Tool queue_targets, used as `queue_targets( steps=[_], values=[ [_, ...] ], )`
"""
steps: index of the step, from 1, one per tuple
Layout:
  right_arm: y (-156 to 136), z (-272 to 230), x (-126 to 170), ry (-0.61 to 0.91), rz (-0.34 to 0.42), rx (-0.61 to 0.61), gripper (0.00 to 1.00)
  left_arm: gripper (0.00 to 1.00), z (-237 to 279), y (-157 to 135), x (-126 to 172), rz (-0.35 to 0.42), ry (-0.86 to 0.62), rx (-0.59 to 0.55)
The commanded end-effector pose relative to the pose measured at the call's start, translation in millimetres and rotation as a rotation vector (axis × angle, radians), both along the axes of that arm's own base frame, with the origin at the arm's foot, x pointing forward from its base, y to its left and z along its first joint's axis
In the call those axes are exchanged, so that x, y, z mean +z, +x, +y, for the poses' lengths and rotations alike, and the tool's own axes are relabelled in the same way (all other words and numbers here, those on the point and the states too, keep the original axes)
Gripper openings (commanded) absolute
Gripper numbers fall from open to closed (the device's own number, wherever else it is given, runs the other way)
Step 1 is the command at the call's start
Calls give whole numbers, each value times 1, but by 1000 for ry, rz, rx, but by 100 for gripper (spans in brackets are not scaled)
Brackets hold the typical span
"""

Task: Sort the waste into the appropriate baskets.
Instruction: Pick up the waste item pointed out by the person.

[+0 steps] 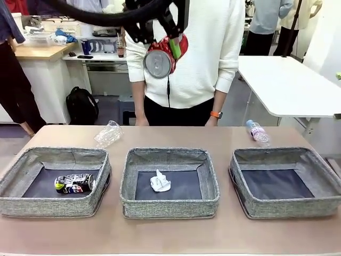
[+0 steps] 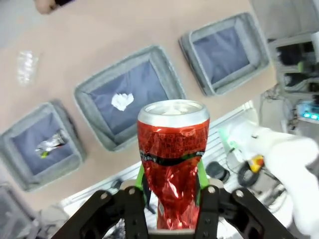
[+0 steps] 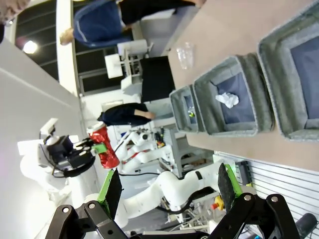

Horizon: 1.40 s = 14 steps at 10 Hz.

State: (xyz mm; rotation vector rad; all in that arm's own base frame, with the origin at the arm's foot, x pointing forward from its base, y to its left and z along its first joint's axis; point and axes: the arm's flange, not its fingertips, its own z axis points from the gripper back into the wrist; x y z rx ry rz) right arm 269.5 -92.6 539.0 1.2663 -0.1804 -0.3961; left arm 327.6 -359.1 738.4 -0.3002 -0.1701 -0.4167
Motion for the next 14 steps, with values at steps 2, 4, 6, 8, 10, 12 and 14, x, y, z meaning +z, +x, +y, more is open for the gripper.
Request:
queue_targets(
  steps=[2, 4, 6, 8, 10, 12, 14],
  values=[
    [-4, 3, -2, 2, -2, -15, 100, 40, -26, 23, 20, 53, 33, 32],
    [-4, 3, -2, 2, -2, -15, 100, 40, -25, 39, 21, 77, -8, 94],
    [-4, 3, -2, 2, -2, -15, 100, 40, -20, 27, 7, 52, 11, 28],
    [-4, 3, -2, 2, -2, -15, 100, 40, -20, 27, 7, 52, 11, 28],
    [-4, 3, -2, 2, -2, -15, 100, 40, -20, 27, 7, 52, 11, 28],
    [-4, 3, -2, 2, -2, -15, 100, 40, -20, 27, 7, 52, 11, 28],
    [-4, 3, -2, 2, -2, -15, 100, 40, -20, 27, 7, 52, 11, 28]
  ],
)
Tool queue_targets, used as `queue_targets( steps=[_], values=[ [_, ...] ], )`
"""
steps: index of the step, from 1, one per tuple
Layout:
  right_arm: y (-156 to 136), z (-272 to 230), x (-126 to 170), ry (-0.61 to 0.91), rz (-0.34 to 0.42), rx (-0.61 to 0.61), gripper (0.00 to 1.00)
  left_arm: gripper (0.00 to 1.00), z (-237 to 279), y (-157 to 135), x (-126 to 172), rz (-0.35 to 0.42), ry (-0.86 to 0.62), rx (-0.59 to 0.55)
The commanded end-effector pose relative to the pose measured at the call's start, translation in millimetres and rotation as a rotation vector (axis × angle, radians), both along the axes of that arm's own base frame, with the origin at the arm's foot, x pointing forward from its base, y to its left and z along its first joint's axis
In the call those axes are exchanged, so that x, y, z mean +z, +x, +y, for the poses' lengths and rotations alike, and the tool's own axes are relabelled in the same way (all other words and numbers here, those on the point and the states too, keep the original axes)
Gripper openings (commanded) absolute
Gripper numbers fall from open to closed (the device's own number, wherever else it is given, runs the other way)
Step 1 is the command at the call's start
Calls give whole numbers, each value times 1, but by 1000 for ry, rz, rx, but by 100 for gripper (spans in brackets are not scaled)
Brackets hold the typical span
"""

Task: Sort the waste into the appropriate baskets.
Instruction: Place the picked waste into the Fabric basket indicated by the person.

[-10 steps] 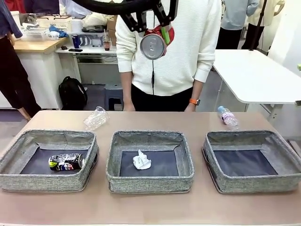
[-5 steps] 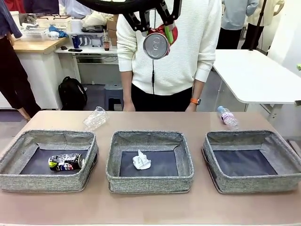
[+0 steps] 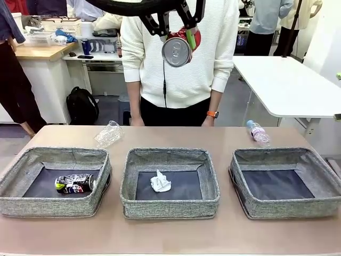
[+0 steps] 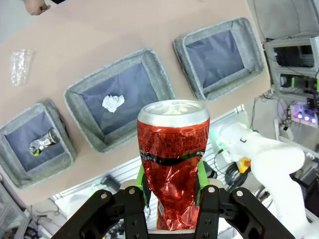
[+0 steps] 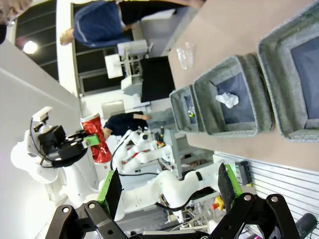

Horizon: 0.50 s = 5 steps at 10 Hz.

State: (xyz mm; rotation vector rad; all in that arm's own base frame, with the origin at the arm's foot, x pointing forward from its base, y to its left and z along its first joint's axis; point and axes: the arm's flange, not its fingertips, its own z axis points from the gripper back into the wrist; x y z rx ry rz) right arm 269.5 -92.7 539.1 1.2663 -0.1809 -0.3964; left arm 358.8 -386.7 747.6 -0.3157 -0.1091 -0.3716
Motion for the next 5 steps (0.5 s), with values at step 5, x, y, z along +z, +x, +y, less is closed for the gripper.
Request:
queue_targets(
  steps=[5],
  values=[
    [-3, 3, -2, 2, -2, -14, 100, 40, 8, -4, -2, -16, 16, -7]
  ],
)
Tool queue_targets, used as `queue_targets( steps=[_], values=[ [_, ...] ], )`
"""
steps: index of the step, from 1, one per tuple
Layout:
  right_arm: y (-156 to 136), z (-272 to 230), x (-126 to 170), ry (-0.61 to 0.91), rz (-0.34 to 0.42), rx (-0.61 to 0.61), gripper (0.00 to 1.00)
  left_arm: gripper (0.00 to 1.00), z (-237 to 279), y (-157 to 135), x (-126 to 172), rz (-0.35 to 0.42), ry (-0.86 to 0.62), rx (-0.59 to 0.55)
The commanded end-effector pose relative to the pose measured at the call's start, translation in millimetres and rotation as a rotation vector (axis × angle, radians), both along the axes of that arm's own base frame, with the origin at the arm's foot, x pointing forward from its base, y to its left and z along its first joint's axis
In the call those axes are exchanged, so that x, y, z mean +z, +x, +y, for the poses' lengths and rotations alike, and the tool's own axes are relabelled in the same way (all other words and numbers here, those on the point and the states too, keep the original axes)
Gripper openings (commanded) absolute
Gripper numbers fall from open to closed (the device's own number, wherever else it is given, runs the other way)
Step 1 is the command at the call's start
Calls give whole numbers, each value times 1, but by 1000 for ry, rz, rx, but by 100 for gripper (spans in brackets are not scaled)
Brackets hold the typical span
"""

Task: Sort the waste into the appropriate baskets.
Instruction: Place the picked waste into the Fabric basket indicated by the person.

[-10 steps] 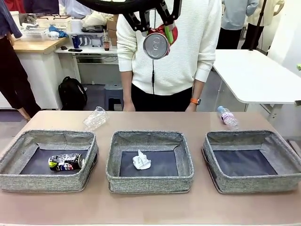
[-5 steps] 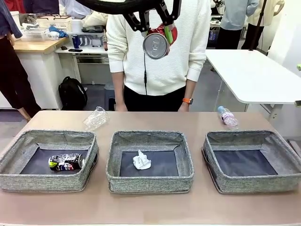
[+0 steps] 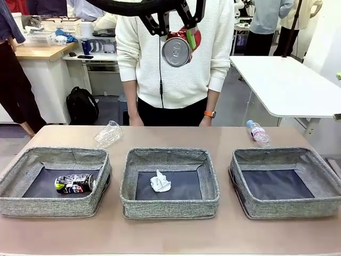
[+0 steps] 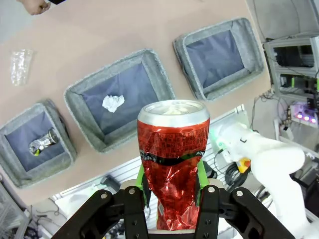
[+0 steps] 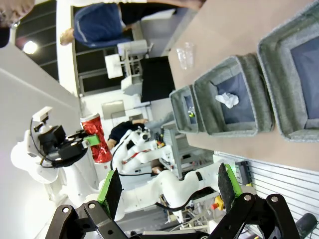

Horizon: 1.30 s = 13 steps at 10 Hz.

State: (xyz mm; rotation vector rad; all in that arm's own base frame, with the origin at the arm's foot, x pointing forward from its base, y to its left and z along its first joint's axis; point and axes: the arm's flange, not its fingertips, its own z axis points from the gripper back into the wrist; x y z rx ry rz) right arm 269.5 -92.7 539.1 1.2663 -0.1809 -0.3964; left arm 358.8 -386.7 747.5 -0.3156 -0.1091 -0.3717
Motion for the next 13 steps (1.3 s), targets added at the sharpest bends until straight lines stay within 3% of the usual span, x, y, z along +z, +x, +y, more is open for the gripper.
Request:
queue_targets(
  steps=[1, 13],
  values=[
    [-3, 3, -2, 2, -2, -14, 100, 40, 8, -4, -2, -16, 16, -7],
    [-3, 3, -2, 2, -2, -14, 100, 40, 8, -4, -2, -16, 16, -7]
  ],
)
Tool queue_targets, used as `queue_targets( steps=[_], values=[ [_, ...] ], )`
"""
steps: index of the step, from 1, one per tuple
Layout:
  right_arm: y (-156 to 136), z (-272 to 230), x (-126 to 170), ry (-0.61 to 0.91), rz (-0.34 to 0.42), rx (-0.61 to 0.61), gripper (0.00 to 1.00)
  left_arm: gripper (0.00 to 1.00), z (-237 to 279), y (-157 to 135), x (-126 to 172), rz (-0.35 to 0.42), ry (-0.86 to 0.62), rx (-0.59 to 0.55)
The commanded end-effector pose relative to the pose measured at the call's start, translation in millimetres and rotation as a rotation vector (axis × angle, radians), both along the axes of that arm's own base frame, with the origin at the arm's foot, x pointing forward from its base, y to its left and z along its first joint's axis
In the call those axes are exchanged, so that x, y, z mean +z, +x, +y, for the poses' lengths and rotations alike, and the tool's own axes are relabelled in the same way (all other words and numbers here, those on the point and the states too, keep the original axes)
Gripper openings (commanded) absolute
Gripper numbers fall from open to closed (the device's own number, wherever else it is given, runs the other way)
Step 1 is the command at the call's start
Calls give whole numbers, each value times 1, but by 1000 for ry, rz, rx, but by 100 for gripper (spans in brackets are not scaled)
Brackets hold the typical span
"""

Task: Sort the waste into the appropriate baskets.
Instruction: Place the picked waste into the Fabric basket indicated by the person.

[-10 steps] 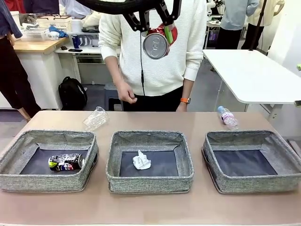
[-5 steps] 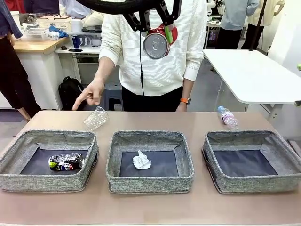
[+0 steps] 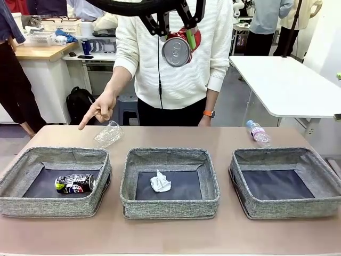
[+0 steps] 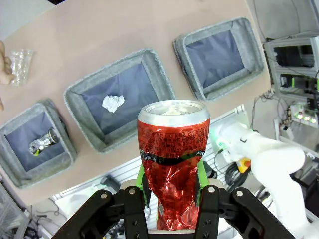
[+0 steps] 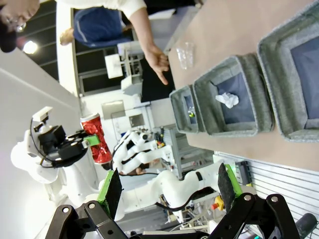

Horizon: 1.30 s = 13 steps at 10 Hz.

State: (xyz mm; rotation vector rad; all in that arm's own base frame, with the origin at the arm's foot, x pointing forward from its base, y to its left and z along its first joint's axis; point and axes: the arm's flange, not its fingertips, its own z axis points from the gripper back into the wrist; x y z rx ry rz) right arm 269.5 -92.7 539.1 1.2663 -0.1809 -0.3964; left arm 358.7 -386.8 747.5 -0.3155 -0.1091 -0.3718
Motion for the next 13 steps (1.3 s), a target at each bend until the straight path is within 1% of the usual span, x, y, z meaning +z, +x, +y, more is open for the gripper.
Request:
queue_targets(
  steps=[1, 2, 3, 4, 5, 6, 7, 8, 9, 10, 11, 12, 13],
  values=[
    [-3, 3, -2, 2, -2, -14, 100, 40, 8, -4, -2, -16, 16, -7],
    [-3, 3, -2, 2, -2, -14, 100, 40, 8, -4, -2, -16, 16, -7],
    [-3, 3, -2, 2, -2, -14, 100, 40, 0, 0, 0, 0, 0, 0],
    [-3, 3, -2, 2, -2, -14, 100, 40, 18, 0, -11, -32, 19, 42],
    [-3, 3, -2, 2, -2, -14, 100, 40, 56, -3, -27, -59, 30, 65],
    [-3, 3, -2, 2, -2, -14, 100, 40, 93, -5, -44, -55, 28, 107],
    [-3, 3, -2, 2, -2, -14, 100, 40, 129, -7, -61, -56, 39, 124],
    [-3, 3, -2, 2, -2, -14, 100, 40, 156, -12, -75, -30, 2, 92],
    [-3, 3, -2, 2, -2, -14, 100, 40, 187, -13, -97, -92, 92, 158],
    [-3, 3, -2, 2, -2, -14, 100, 40, 218, -13, -124, -58, 84, 166],
    [-3, 3, -2, 2, -2, -14, 100, 40, 252, -13, -157, -51, 220, 308],
    [-3, 3, -2, 2, -2, -14, 100, 40, 275, -16, -182, 18, 153, 332],
    [-3, 3, -2, 2, -2, -14, 100, 40, 295, -22, -203, 18, 169, 385]
  ],
)
